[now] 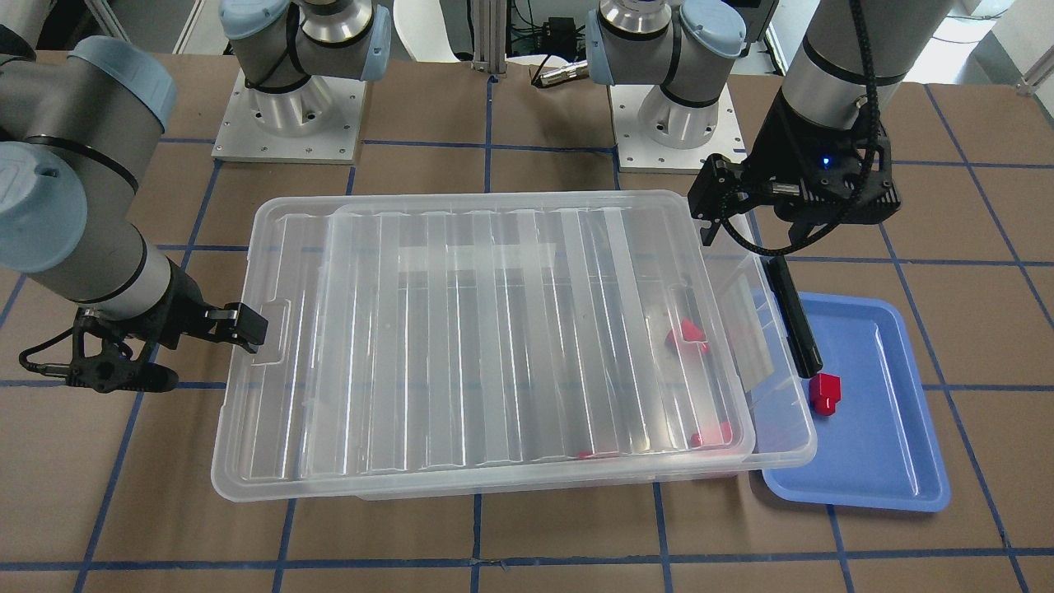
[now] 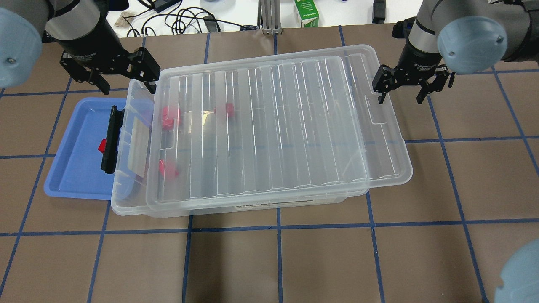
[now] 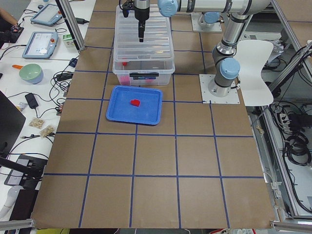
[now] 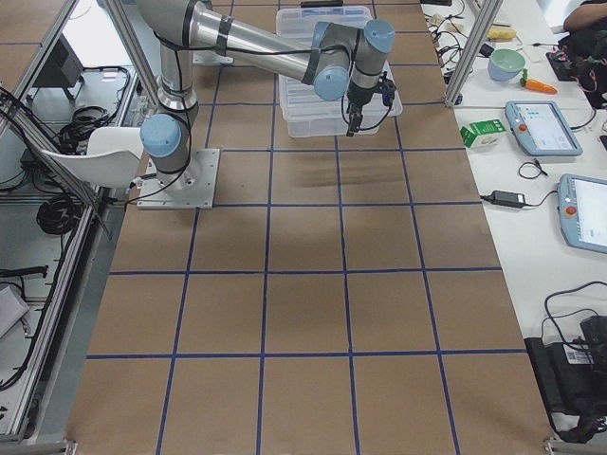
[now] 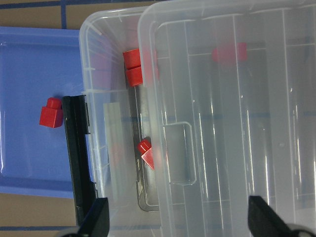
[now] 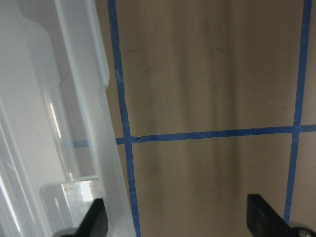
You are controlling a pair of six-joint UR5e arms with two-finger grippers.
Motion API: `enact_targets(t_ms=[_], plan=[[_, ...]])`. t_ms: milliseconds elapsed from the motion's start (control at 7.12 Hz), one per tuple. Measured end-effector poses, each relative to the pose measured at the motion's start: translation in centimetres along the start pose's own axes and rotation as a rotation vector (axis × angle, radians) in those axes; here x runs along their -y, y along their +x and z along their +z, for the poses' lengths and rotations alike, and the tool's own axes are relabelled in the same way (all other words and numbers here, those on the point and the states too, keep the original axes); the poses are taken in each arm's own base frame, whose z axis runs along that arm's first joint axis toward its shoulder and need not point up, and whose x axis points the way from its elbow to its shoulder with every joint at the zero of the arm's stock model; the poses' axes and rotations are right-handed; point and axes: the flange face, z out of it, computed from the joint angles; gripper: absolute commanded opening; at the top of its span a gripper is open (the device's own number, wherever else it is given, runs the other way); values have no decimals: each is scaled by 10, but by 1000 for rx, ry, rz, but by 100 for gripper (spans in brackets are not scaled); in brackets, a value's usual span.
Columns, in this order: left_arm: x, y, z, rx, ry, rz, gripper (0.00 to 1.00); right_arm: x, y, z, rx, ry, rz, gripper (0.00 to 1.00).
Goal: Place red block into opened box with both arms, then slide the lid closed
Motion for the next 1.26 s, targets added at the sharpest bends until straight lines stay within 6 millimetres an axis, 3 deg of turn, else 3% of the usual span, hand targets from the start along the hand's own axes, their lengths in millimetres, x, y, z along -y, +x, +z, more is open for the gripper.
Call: enact_targets(t_ms=[1263], plan=[[0,0,0,0,0,0,100,6,62,-3,-31,-8,-50,100]])
